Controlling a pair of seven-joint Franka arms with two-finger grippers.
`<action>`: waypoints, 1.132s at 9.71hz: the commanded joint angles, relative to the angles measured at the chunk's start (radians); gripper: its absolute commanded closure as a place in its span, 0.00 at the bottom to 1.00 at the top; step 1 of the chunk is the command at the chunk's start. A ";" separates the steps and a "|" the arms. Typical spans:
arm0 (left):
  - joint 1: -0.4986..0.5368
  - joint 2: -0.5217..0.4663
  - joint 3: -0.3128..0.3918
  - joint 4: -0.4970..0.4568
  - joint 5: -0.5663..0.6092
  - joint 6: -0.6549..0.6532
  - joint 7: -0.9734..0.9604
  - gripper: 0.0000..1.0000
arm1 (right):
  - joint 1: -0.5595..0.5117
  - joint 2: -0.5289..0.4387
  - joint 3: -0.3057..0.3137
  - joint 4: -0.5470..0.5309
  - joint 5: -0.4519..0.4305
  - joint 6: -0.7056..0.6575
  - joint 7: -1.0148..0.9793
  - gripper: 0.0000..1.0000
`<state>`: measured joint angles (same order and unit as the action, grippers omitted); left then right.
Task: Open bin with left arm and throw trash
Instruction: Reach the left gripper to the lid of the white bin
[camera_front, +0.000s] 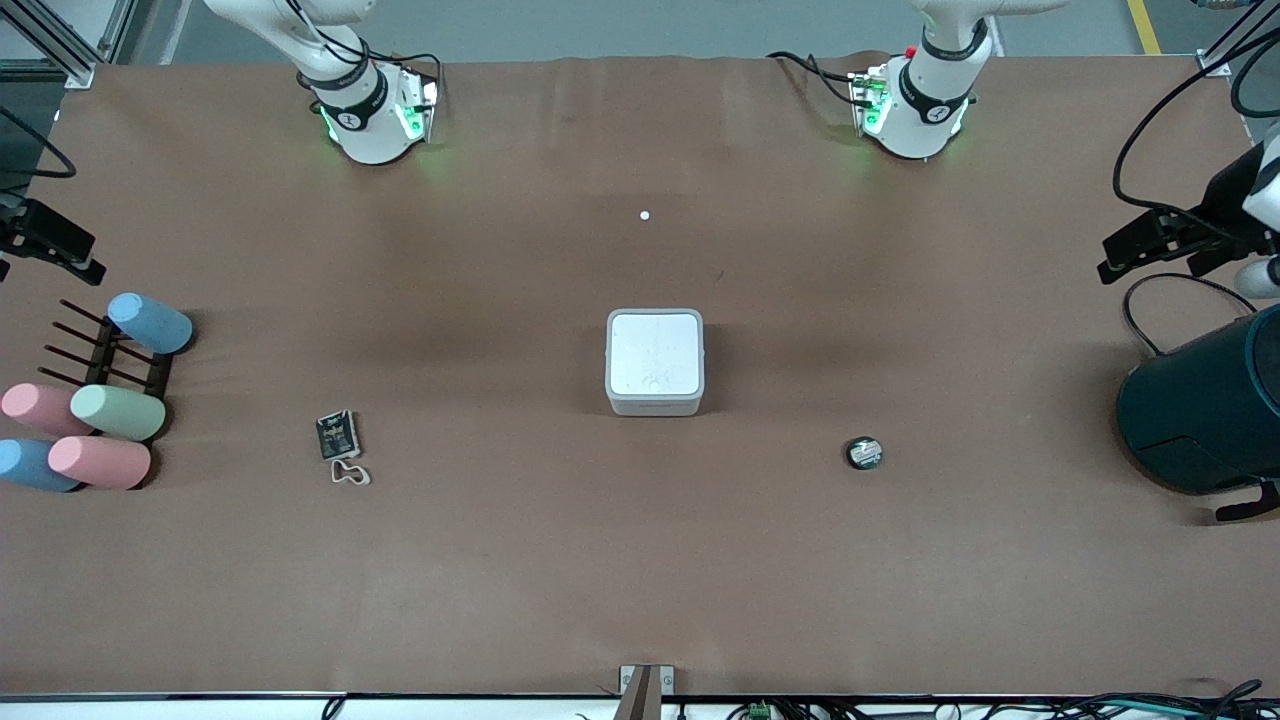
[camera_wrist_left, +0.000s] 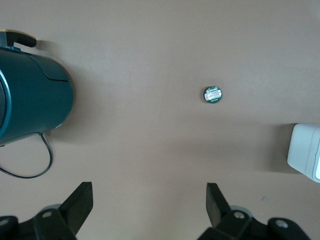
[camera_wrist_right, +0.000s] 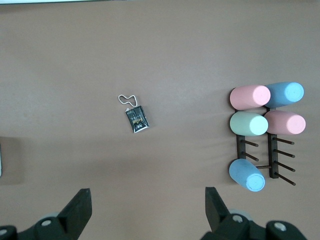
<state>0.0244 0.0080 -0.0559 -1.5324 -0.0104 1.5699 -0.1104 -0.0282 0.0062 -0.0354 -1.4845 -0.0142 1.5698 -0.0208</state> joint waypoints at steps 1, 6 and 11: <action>0.005 0.007 -0.004 0.023 -0.016 -0.013 -0.002 0.00 | -0.016 -0.009 0.003 0.001 0.008 0.001 -0.098 0.00; -0.061 0.085 -0.074 -0.002 -0.023 -0.013 -0.018 0.22 | -0.019 -0.009 0.002 0.001 0.050 -0.005 -0.105 0.00; -0.297 0.289 -0.189 0.003 -0.023 0.187 -0.421 1.00 | -0.010 -0.009 0.006 -0.010 0.050 -0.047 -0.085 0.00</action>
<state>-0.2302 0.2298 -0.2449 -1.5497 -0.0311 1.7020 -0.4525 -0.0337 0.0070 -0.0381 -1.4834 0.0179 1.5329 -0.1102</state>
